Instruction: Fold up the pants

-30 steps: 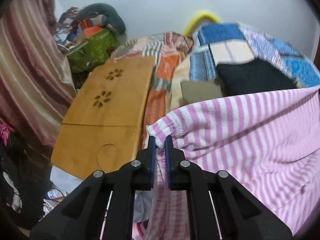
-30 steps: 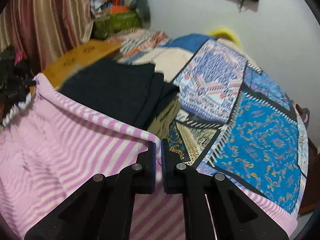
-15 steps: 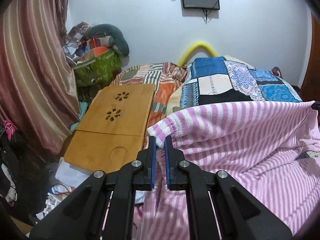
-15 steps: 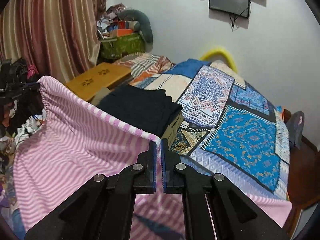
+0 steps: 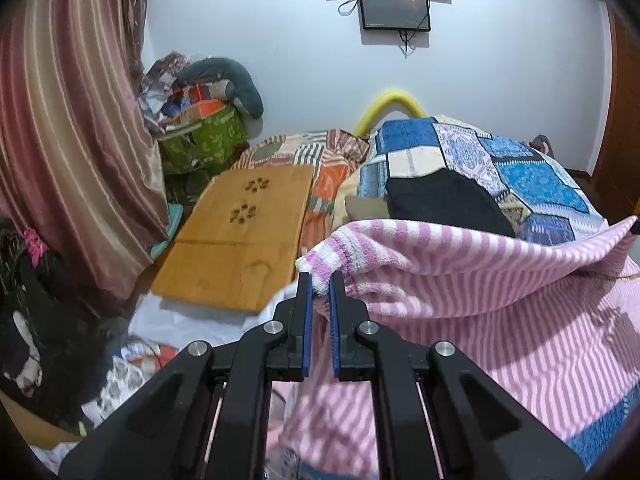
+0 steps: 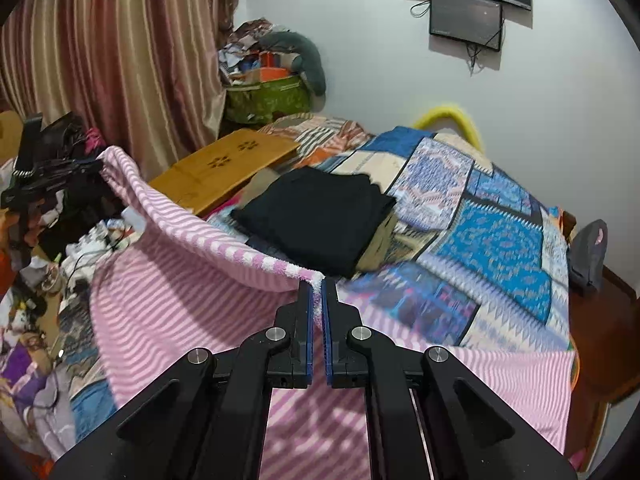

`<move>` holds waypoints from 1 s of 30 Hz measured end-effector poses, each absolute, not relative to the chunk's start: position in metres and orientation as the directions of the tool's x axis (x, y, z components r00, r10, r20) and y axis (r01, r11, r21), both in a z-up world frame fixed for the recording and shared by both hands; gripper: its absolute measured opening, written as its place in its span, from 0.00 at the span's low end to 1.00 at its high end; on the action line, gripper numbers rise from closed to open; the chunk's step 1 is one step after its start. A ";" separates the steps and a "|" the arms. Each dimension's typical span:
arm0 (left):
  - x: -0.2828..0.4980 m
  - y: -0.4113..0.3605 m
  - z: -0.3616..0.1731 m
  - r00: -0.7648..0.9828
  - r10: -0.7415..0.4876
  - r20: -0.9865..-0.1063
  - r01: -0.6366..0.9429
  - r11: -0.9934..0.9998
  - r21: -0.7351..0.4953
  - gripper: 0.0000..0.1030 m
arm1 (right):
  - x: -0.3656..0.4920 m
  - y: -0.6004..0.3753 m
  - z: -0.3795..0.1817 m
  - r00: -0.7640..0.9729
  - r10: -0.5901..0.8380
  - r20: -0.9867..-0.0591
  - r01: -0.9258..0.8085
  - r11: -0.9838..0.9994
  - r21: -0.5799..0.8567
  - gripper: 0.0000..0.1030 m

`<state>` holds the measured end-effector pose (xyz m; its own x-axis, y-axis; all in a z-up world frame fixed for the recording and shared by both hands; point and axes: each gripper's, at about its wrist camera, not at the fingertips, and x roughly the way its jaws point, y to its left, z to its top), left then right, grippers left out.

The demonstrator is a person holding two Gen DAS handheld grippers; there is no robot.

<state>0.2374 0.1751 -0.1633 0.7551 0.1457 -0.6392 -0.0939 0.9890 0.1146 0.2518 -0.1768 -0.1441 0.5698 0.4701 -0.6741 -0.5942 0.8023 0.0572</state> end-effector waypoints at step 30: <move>0.138 0.210 -0.303 0.566 0.137 -0.813 -0.155 0.986 0.058 0.00 | 0.138 -0.152 -0.241 0.443 0.434 -0.784 -0.557 0.819 0.138 0.04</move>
<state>0.1381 0.2095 -0.3034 0.5658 0.1367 -0.8131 -0.1550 0.9862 0.0580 0.1385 -0.1518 -0.2413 0.4434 0.4338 -0.7843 -0.5568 0.8191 0.1382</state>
